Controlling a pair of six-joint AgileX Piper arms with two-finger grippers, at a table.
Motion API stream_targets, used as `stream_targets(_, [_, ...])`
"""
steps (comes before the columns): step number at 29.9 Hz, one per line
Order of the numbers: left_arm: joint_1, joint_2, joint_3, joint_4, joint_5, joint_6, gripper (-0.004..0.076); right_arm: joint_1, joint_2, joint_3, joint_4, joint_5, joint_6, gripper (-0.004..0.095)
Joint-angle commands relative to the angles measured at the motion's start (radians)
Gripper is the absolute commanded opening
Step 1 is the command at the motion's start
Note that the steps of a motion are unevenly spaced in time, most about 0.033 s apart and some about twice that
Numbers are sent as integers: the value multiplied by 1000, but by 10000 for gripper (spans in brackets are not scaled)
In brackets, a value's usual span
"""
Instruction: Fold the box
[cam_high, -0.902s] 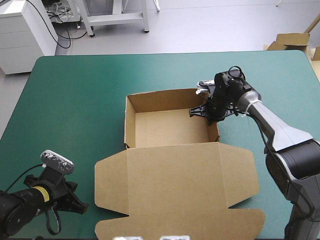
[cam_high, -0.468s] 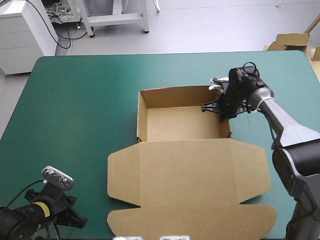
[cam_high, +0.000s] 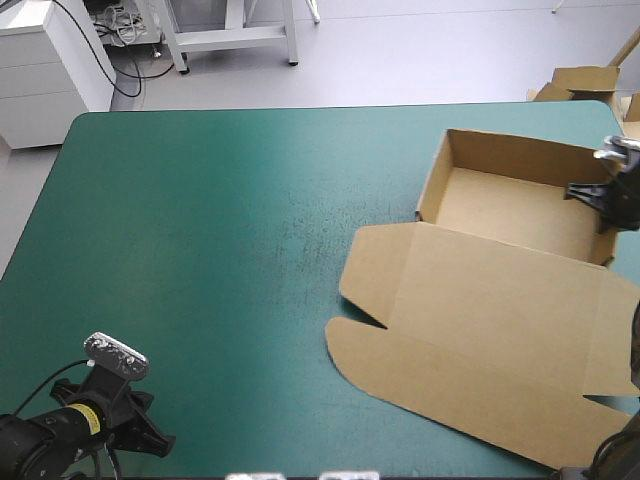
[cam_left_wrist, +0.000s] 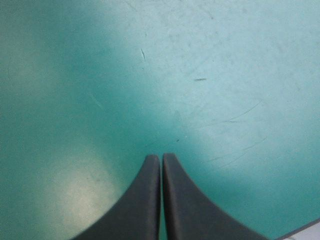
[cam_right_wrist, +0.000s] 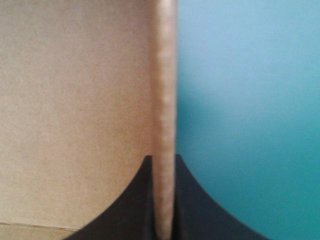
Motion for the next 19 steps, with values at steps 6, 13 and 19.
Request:
stream_targets(6, [-7, 3, -22, -8, -44, -3, -8, -240, -64, -34, 10, -9, -8, -20])
stream_targets(13, [-7, 3, -22, -8, -44, -3, -8, -260, -64, -34, 10, -9, -2, -20])
stream_targets(19, [-7, 3, -22, -8, -44, -3, -8, -260, -66, -30, 8, -9, 16, 95])
